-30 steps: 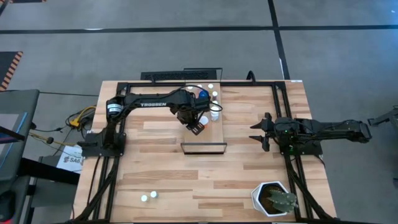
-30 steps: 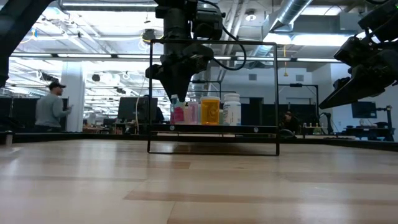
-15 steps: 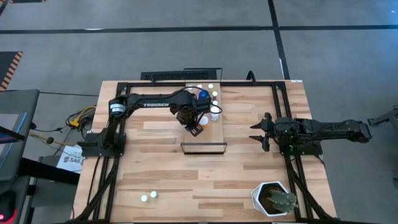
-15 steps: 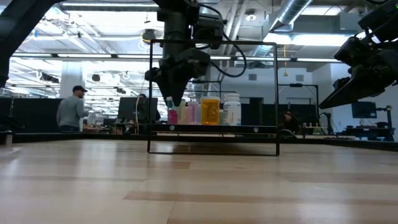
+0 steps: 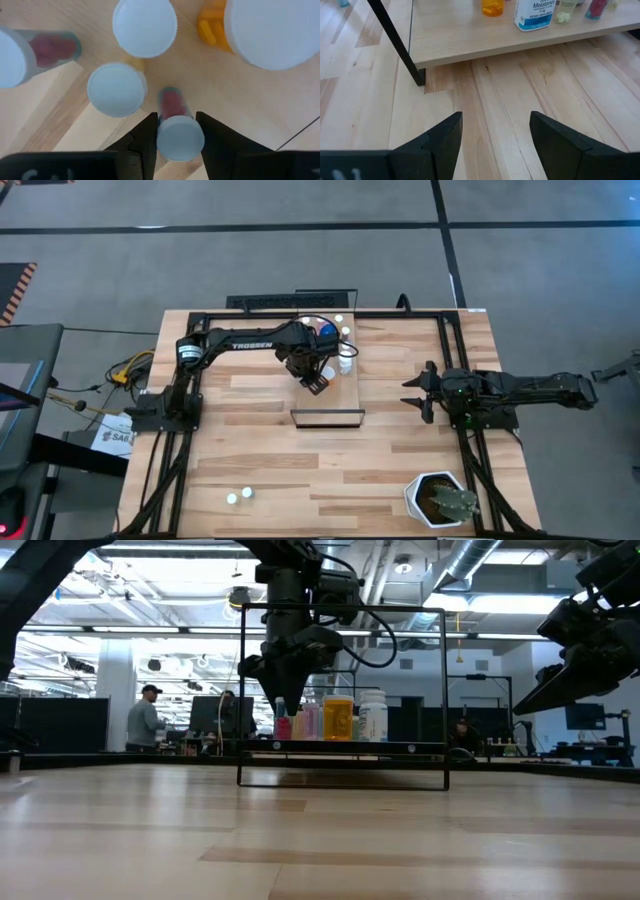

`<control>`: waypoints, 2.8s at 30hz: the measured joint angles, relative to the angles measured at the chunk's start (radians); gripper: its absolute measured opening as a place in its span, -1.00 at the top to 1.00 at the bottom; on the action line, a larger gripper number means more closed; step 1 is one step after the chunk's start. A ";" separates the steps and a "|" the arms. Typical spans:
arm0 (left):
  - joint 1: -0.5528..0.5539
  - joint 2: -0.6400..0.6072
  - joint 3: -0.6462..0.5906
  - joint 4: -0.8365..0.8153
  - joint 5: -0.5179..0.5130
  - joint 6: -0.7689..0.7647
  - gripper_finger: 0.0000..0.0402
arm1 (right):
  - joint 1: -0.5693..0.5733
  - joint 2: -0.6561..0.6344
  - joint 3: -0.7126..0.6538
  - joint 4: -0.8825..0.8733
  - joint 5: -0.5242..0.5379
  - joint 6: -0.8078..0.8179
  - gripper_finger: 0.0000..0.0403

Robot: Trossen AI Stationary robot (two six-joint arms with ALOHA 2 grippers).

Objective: Pick and place medicine bottles onto shelf by color
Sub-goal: Put the blue pill bottle on the shelf, then put the yellow pill bottle on the shelf

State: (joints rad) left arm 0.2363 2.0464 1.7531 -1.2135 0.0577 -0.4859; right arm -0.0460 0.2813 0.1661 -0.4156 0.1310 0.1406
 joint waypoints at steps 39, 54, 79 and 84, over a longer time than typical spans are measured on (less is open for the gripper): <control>-0.185 -0.442 -0.248 -0.262 -0.253 -0.241 0.19 | 0.000 0.000 0.000 0.000 0.000 0.000 -0.27; -0.660 -0.781 -0.835 0.200 0.002 -1.131 0.19 | 0.000 0.000 0.000 0.000 0.000 0.000 -0.27; -1.127 -0.428 -0.621 0.362 0.021 -1.658 0.14 | 0.000 0.000 0.000 0.000 0.000 0.000 -0.27; -1.127 -0.424 -0.621 0.362 -0.017 -1.637 0.09 | 0.000 0.000 0.000 0.000 0.000 0.000 -0.27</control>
State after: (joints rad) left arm -0.8909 1.6226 1.1316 -0.8517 0.0410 -2.1229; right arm -0.0461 0.2812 0.1661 -0.4156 0.1310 0.1406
